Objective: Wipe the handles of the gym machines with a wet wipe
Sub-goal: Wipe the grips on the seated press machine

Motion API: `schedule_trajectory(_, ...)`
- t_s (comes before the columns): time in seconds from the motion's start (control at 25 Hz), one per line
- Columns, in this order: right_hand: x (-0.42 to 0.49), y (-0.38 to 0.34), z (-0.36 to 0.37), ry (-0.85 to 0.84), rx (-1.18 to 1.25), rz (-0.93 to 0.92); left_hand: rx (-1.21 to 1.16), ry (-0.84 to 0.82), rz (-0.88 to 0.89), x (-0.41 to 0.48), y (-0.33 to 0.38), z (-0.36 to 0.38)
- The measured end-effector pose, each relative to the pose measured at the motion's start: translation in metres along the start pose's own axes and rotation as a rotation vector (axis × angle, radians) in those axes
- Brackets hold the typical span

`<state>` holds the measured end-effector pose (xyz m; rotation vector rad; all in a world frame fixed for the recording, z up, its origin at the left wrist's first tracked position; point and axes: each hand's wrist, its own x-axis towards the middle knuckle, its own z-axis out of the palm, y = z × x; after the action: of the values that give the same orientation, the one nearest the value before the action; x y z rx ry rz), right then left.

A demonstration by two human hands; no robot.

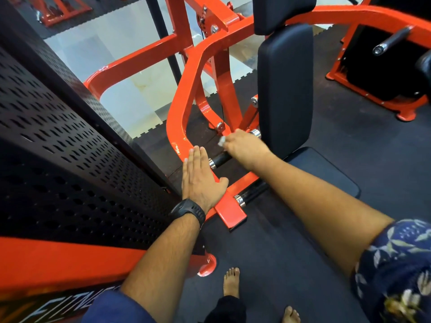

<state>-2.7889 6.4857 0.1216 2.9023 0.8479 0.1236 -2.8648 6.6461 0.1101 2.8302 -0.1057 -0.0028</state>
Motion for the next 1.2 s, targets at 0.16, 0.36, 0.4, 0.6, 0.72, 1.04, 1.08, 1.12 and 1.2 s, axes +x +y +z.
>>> schedule_trajectory(0.16, 0.006, -0.009, -0.013, -0.166, 0.077, 0.043, 0.074, -0.051, 0.044, 0.010, 0.001, -0.003)
schedule_trajectory(0.36, 0.009, 0.020, -0.018, -0.254, 0.074, 0.217, 0.028, -0.085, 0.057, 0.023, 0.002, -0.010)
schedule_trajectory(0.4, 0.007, 0.016, -0.018, -0.231, 0.093, 0.171, 0.032, -0.086, 0.061, 0.025, 0.002, -0.010)
schedule_trajectory(0.6, -0.014, 0.002, -0.005, -0.034, 0.217, 0.396, -0.069, -0.078, 0.054, 0.035, 0.011, -0.010)
schedule_trajectory(0.72, -0.022, -0.013, -0.011, -0.006, 0.232, 0.474, -0.151, -0.078, 0.027, 0.040, 0.019, -0.013)
schedule_trajectory(1.04, -0.077, -0.010, -0.046, 0.438, 1.046, 0.983, -0.719, -0.165, 0.080, 0.032, 0.080, -0.032)
schedule_trajectory(1.08, -0.088, -0.008, -0.054, 0.530, 1.103, 0.990, -0.785, -0.157, 0.120, 0.027, 0.093, -0.033)
schedule_trajectory(1.12, -0.099, -0.004, -0.061, 0.604, 1.158, 0.988, -0.850, -0.150, 0.162, 0.023, 0.106, -0.035)
schedule_trajectory(1.2, -0.124, 0.004, -0.071, 0.694, 1.275, 0.994, -0.957, -0.142, 0.211, 0.011, 0.132, -0.038)
